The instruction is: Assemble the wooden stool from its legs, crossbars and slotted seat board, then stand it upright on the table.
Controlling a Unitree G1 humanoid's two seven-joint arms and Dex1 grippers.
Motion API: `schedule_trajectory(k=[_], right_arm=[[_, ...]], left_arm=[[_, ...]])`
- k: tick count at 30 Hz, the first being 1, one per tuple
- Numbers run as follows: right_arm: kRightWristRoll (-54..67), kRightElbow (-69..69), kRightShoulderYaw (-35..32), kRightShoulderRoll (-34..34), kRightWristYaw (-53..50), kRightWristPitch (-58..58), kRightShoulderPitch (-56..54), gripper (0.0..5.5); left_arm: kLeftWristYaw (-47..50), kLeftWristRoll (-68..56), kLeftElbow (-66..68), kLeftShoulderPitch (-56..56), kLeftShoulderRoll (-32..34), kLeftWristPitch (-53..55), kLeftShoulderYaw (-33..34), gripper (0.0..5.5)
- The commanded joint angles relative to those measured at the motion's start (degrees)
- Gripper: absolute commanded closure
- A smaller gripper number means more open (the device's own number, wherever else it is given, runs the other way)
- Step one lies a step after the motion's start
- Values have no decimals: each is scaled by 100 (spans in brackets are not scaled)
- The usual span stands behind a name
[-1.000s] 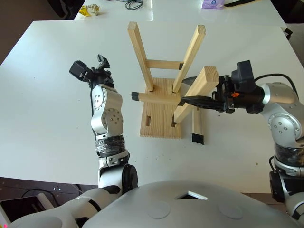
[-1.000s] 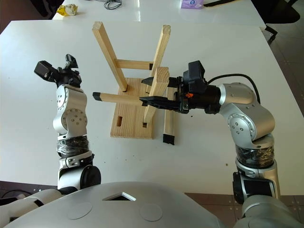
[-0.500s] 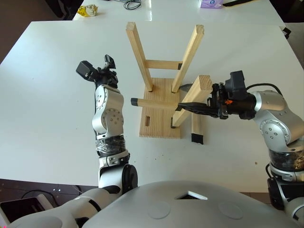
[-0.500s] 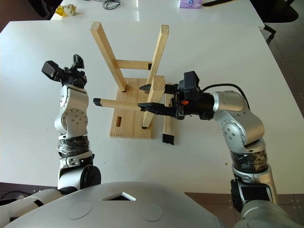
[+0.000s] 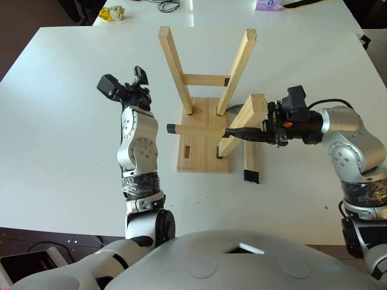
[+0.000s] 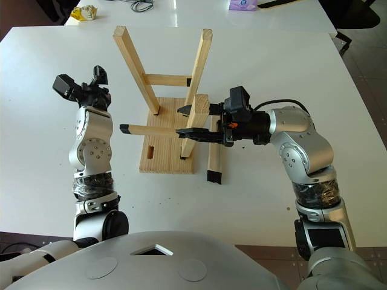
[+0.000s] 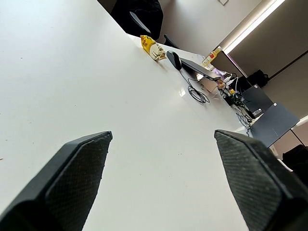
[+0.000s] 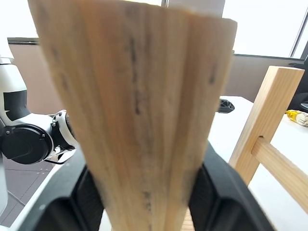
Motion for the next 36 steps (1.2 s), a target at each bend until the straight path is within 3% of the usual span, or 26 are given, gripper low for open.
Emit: schedule_trajectory(k=[1, 14, 23, 36], right_arm=[[-239, 103, 86, -204, 133, 15, -120, 350], [-935, 737, 763, -507, 341, -152, 139, 350], [-1082, 445, 1017, -911, 256, -209, 646, 350], [-1450, 1725, 1649, -843, 725, -242, -709, 350]], left_arm=[[68, 36, 93, 300, -710, -179, -142, 155], [103, 22, 554, 204, -995, -693, -461, 155], [85, 66, 842, 175, -1164, -1042, -791, 155], [-73, -78, 1712, -316, -1214, -1673, -800, 155]])
